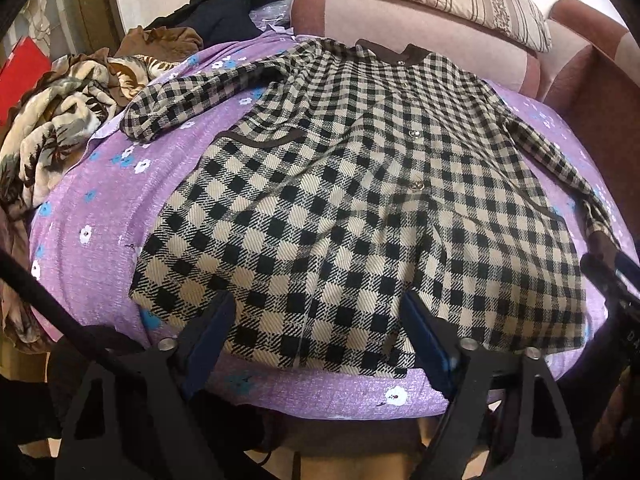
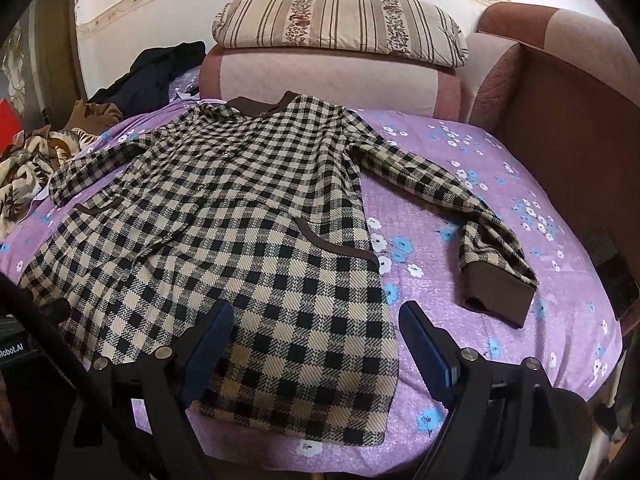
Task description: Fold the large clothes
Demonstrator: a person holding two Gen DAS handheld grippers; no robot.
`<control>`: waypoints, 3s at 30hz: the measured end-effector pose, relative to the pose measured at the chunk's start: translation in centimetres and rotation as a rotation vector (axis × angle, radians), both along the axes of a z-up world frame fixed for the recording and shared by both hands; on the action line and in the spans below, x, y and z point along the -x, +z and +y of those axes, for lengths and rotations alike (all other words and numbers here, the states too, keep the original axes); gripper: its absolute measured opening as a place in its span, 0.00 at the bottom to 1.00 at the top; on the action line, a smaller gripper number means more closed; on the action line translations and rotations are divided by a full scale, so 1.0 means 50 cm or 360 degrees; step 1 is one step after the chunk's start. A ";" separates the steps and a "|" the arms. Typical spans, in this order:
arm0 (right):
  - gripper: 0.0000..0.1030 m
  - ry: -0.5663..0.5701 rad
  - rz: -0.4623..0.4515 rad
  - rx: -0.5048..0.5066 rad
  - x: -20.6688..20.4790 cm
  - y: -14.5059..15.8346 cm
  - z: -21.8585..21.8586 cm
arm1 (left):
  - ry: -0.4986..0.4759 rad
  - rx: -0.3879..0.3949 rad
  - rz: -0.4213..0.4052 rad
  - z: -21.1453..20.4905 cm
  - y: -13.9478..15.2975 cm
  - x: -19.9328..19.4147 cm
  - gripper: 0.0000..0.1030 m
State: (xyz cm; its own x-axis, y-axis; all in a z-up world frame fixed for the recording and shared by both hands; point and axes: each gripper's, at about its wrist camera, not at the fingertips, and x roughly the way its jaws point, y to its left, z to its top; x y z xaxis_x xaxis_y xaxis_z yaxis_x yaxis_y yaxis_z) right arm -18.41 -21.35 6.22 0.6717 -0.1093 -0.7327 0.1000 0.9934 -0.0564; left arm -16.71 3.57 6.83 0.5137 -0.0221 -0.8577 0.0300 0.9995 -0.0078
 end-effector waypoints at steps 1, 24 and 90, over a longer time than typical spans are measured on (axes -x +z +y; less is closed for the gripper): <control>0.86 0.0007 -0.0004 0.0001 -0.003 0.001 0.001 | -0.0008 -0.0014 0.0004 -0.002 -0.001 0.001 0.72; 0.86 0.0130 -0.0110 0.0084 -0.206 -0.020 -0.001 | 0.0824 0.0045 -0.0215 0.416 0.032 -0.309 0.66; 0.86 0.0108 -0.0154 0.0080 -0.068 -0.041 0.031 | 0.0361 -0.0129 -0.0344 0.060 0.114 0.000 0.67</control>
